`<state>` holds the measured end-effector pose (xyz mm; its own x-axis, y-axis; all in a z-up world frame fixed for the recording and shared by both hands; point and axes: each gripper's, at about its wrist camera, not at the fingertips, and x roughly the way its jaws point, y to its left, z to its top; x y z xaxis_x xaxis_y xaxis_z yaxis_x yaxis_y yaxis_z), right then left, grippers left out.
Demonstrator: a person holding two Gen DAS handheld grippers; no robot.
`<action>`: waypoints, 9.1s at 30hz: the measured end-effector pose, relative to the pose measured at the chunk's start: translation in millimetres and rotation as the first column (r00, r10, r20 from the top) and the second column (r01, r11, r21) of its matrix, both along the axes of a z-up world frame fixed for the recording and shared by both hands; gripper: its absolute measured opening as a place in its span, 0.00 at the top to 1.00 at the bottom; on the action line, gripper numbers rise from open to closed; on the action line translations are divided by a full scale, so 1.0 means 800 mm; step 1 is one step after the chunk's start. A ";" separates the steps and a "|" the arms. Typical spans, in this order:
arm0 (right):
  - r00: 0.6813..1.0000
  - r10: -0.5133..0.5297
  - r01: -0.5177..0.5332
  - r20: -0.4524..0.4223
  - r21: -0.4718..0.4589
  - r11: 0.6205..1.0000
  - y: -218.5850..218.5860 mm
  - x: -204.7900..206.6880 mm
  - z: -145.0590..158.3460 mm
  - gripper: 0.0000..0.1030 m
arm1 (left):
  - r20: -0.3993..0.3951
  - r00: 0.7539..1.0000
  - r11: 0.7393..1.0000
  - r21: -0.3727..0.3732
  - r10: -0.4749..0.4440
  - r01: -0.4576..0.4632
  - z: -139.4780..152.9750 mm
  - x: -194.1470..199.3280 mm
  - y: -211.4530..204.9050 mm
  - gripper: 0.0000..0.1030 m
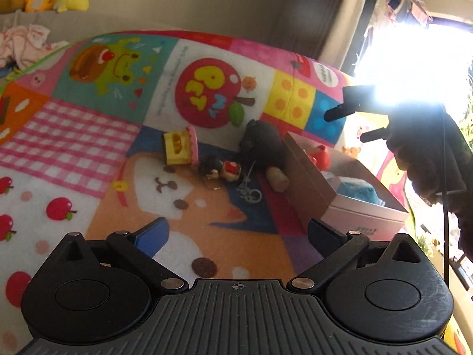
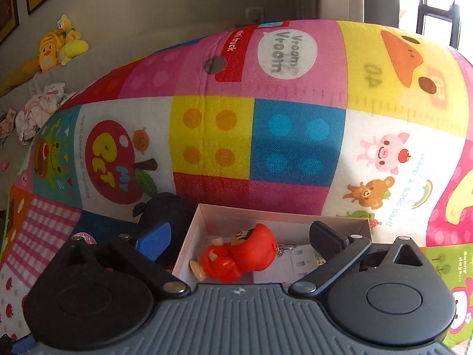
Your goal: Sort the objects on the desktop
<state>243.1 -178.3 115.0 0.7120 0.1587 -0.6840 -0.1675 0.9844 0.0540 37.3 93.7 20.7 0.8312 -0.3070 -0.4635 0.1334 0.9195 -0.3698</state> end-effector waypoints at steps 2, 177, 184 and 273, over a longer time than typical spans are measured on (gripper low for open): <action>1.000 0.011 -0.011 0.010 -0.021 1.000 0.012 -0.001 0.004 0.03 | -0.018 1.000 0.999 -0.041 0.006 -0.007 -0.004 0.004 0.006 0.01; 0.983 0.175 -0.160 0.055 -0.212 0.964 -0.127 -0.372 -0.118 0.00 | -0.133 0.991 0.968 0.240 -0.036 0.067 -0.020 -0.064 -0.104 0.00; 0.977 0.143 -0.157 0.155 0.082 0.984 -0.156 -0.361 -0.060 0.00 | -0.137 0.990 0.957 0.282 -0.035 0.072 -0.022 -0.063 -0.112 0.00; 0.991 0.091 -0.085 0.098 -0.066 0.994 -0.123 -0.338 -0.123 0.35 | -0.057 0.975 0.875 0.432 -0.215 0.218 -0.009 -0.026 -0.210 0.21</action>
